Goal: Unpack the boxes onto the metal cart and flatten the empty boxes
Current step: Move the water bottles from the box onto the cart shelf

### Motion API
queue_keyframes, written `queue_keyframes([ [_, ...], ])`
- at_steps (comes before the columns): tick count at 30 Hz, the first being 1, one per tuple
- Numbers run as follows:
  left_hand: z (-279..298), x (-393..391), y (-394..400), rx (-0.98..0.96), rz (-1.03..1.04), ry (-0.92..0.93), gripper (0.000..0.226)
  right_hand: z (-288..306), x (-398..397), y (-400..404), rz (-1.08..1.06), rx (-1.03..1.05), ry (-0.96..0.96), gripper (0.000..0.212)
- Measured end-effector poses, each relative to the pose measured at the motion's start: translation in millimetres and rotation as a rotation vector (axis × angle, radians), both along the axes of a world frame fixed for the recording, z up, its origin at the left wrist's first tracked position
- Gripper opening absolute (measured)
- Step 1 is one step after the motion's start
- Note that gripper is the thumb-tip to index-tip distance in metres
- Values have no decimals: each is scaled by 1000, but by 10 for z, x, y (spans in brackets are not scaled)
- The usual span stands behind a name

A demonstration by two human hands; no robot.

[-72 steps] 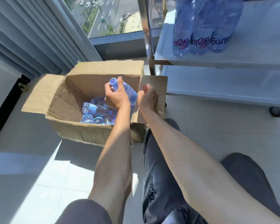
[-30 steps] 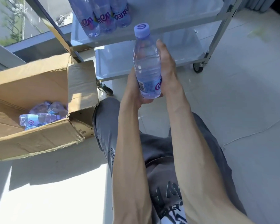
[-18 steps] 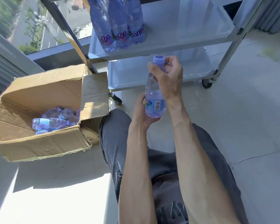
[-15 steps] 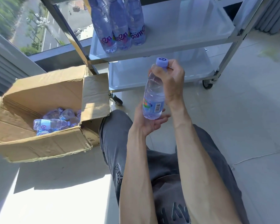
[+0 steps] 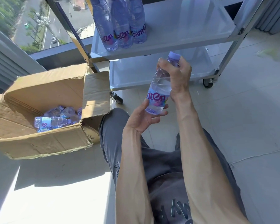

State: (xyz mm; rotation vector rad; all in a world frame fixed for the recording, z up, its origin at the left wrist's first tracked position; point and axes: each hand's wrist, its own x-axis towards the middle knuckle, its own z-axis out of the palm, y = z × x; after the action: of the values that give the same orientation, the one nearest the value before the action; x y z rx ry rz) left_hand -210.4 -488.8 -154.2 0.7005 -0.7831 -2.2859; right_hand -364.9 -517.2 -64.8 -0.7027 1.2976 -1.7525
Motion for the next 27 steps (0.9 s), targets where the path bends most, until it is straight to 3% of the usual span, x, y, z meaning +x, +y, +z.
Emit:
queue_keyframes([
  [3,44,-30,-70,30,30,-45,91,6,-1,4,-32,-27,-10,22],
  [6,39,-156,-92,19,216,-33,60,29,52,-46,-28,-13,95,20],
  [11,187,-381,-148,43,419,98,45,-39,171,-22,176,122,250,48],
  [15,222,-295,-268,-49,542,143,37,-55,161,-16,82,162,351,48],
  [18,189,-182,-290,-54,516,177,36,-99,215,-17,14,127,366,50],
  [23,333,-197,-465,7,607,-8,34,-62,411,-169,-23,133,368,54],
  [27,438,-350,-638,26,644,29,23,133,483,-433,-104,190,508,52],
])
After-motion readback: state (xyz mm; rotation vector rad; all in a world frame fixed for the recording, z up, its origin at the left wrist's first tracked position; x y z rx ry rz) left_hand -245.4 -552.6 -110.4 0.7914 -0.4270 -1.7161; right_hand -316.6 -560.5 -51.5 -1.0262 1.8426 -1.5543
